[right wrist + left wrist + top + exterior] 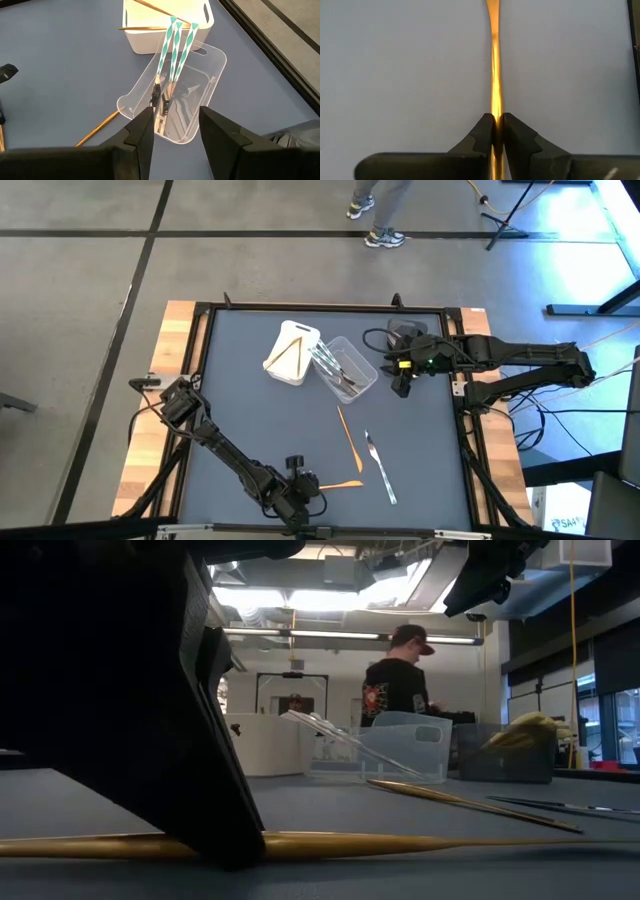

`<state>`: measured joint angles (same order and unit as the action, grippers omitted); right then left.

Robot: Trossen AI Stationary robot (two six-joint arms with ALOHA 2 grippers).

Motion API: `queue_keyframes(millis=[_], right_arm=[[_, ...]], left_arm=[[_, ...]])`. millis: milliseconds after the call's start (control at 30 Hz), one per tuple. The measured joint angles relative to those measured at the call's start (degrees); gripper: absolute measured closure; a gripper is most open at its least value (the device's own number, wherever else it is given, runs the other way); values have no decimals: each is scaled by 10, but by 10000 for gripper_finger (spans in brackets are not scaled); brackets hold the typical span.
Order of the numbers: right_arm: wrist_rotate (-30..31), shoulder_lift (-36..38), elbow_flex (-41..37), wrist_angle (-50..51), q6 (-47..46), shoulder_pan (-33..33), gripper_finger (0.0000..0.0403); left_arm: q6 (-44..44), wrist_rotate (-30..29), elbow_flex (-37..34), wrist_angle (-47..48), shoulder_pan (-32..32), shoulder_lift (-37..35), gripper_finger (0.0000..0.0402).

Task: Sort silverware by color (type)
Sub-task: Put the gold knife into the white bin

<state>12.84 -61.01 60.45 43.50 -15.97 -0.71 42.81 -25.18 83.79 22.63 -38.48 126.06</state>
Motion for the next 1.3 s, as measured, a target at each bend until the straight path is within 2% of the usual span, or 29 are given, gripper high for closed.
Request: queue_keyframes(millis=[1300], right_arm=[[0,0,0,-1,0,0,260]], left_arm=[[-29,-10,-3,42,20,-51,377]])
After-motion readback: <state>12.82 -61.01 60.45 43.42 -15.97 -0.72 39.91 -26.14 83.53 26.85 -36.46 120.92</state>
